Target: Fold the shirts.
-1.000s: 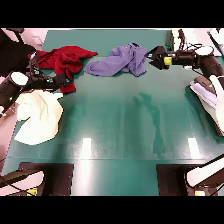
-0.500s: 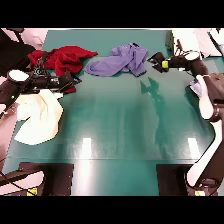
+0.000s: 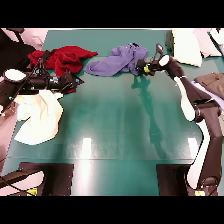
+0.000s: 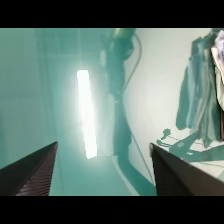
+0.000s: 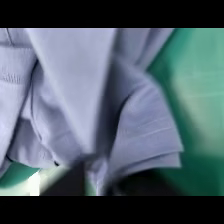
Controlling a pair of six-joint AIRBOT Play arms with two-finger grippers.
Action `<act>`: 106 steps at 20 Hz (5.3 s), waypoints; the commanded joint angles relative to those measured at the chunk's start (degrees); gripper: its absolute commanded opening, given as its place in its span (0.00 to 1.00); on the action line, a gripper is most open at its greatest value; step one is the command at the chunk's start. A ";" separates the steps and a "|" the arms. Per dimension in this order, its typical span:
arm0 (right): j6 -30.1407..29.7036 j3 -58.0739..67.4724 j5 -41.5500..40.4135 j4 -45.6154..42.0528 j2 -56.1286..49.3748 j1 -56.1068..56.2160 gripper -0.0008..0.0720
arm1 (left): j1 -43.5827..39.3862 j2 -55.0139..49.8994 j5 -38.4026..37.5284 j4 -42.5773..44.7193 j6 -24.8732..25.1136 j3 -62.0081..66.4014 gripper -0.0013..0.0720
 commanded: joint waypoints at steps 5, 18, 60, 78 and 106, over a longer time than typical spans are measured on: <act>-8.04 -1.25 10.43 5.90 6.97 1.95 0.04 | 0.04 1.14 0.04 -0.17 0.74 0.11 0.92; -5.70 -96.08 34.88 -11.39 89.57 -7.82 0.04 | 0.04 1.09 -3.78 14.27 -8.35 0.09 0.91; -30.67 -49.66 12.68 31.21 44.52 -15.08 0.04 | -17.53 -4.87 -1.95 17.05 -11.91 -0.39 0.91; -30.49 -49.68 10.88 31.61 51.93 -10.29 0.04 | -43.23 -16.63 -5.75 23.19 -12.68 -0.37 0.84; -22.12 -12.15 44.04 4.76 86.75 -28.61 0.04 | -16.63 15.08 -14.69 43.60 -25.88 60.33 0.04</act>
